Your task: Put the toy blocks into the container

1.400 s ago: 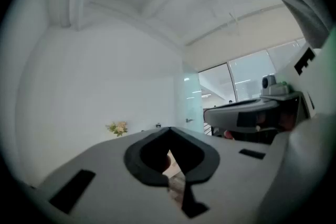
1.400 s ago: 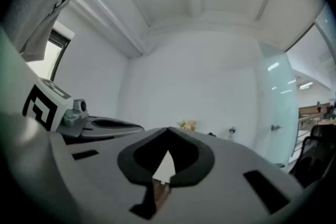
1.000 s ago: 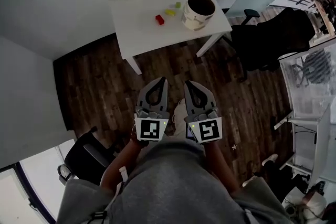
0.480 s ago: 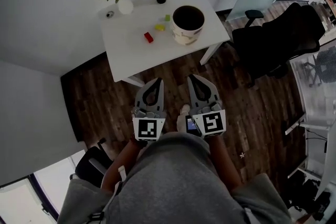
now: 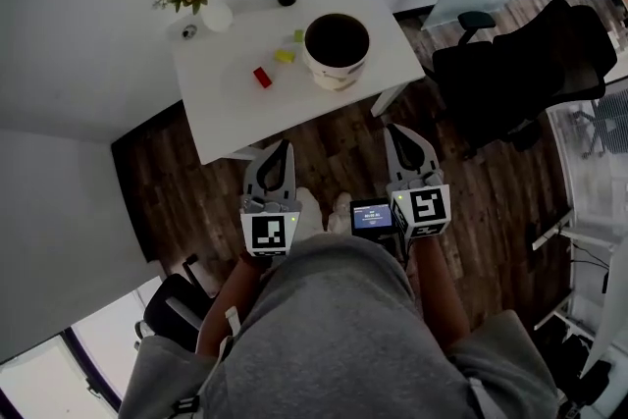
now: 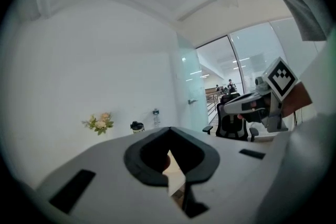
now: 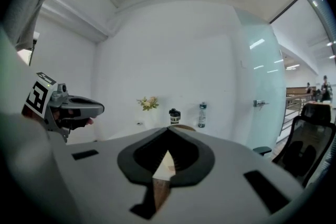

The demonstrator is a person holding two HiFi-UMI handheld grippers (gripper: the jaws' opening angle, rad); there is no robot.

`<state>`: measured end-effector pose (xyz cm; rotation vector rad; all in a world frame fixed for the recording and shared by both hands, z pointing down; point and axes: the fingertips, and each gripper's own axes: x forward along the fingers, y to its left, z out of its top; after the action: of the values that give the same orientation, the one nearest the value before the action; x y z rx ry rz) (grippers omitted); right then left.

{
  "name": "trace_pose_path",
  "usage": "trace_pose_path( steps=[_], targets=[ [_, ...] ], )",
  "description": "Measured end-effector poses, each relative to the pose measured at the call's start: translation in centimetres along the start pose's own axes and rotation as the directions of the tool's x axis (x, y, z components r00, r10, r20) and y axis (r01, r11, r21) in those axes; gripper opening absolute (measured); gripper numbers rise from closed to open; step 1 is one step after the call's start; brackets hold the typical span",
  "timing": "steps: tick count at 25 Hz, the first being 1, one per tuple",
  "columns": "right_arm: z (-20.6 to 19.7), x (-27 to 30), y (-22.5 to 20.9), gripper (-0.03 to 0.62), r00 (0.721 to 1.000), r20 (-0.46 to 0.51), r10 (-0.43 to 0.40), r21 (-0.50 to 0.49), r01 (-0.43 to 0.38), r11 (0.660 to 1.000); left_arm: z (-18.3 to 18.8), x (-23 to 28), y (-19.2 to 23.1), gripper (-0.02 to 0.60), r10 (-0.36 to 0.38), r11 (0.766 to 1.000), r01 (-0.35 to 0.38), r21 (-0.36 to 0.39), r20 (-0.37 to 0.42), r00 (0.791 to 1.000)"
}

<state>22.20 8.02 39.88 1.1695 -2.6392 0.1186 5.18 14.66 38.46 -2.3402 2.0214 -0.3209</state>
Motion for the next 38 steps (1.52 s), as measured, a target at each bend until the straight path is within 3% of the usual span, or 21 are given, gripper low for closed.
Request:
trace_pose_path(
  steps=[5,9,14,20,25,34,38],
  targets=[
    [0.0,3.2,-1.0,0.003,0.999,-0.037,-0.009,-0.004,0.009,1.000,-1.3,3.0,3.8,0.006,0.005,0.999,-0.005,-0.043,-0.008,1.000],
    [1.6,7.0,-0.4,0.003,0.999,-0.036,0.002,-0.024,-0.003,1.000,-1.7,6.5,7.4,0.006,-0.010,1.000,0.010,-0.021,0.020,1.000],
    [4.1,11.5,0.3,0.003,0.999,-0.032,-0.016,-0.040,0.015,0.999,-2.9,10.3,11.6,0.006,-0.083,0.996,0.083,-0.017,0.011,0.997],
    [5.7,16.0,0.3,0.003,0.995,-0.034,-0.091,-0.037,0.090,0.995,-4.7,14.2,15.6,0.008,-0.183,0.983,0.183,-0.031,0.012,0.983],
    [5.7,18.1,0.3,0.003,0.986,-0.049,-0.162,-0.026,0.161,0.987,-7.0,16.6,17.5,0.008,-0.257,0.966,0.256,-0.019,-0.019,0.966],
    [5.2,19.5,-0.9,0.003,0.974,-0.076,-0.212,-0.015,0.211,0.977,-12.7,19.6,18.2,0.013,-0.350,0.933,0.358,0.037,-0.140,0.926],
    [5.0,20.5,-0.6,0.003,0.979,-0.069,-0.190,-0.032,0.188,0.982,-16.2,20.4,18.4,0.080,-0.385,0.909,0.410,0.075,-0.229,0.894]
  ],
)
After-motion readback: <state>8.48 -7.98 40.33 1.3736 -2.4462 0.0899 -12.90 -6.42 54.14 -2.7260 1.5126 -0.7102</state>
